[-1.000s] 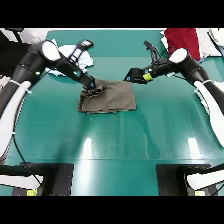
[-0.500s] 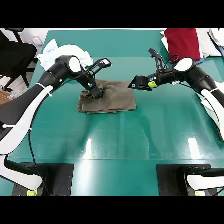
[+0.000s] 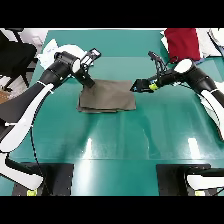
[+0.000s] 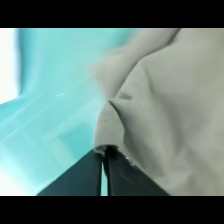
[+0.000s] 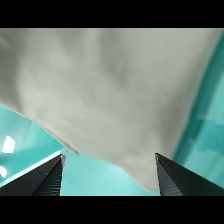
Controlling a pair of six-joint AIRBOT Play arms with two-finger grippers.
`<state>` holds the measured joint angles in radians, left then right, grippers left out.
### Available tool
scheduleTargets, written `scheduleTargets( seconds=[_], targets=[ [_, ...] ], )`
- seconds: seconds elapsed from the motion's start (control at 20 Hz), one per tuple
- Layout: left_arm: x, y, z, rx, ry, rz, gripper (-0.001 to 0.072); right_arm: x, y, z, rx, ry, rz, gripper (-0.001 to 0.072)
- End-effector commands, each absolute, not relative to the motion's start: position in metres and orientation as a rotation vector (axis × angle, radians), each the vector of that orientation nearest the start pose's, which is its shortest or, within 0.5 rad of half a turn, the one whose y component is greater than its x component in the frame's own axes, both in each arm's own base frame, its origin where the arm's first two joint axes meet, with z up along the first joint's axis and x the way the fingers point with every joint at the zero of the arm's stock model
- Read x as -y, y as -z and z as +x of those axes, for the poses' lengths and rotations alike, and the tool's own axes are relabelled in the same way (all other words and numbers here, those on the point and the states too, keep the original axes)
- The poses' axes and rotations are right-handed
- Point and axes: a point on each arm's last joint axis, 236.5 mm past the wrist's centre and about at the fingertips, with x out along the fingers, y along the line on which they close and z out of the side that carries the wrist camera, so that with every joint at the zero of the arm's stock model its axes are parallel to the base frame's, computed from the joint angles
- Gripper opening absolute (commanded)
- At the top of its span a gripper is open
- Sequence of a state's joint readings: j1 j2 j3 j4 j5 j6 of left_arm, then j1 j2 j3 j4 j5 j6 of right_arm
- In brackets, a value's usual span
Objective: Fold the shirts.
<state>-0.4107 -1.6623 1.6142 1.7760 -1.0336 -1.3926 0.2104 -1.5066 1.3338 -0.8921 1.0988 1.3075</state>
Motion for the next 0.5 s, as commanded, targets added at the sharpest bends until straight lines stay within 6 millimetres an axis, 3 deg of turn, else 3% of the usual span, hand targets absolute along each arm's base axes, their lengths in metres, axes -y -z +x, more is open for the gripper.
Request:
scheduleTargets(
  seconds=[0.0, 0.05, 0.1, 0.15, 0.2, 0.35, 0.45],
  targets=[
    [0.13, -0.027, 0.508, -1.016, 0.198, 0.584, 0.003, -0.206, -0.016, 0.418, -1.21, -0.601, 0.258, 0.0626],
    [0.12, -0.026, 0.507, -1.035, 0.179, 0.582, 0.003, -0.201, -0.013, 0.422, -1.208, -0.585, 0.268, 0.0626],
    [0.109, -0.025, 0.505, -1.058, 0.161, 0.57, 0.0136, -0.194, -0.007, 0.425, -1.222, -0.57, 0.281, 0.0626],
    [0.101, -0.025, 0.504, -1.074, 0.131, 0.53, 0.0514, -0.187, 0.002, 0.425, -1.249, -0.56, 0.302, 0.0626],
    [0.098, -0.025, 0.504, -1.082, 0.114, 0.469, 0.072, -0.188, 0.009, 0.424, -1.275, -0.576, 0.332, 0.0626],
    [0.099, -0.034, 0.5, -1.083, 0.135, 0.339, 0.0718, -0.207, 0.016, 0.426, -1.285, -0.699, 0.483, 0.0627],
    [0.088, -0.048, 0.5, -1.065, 0.112, 0.315, 0.0717, -0.221, 0.018, 0.436, -1.242, -0.744, 0.549, 0.0626]
  ],
)
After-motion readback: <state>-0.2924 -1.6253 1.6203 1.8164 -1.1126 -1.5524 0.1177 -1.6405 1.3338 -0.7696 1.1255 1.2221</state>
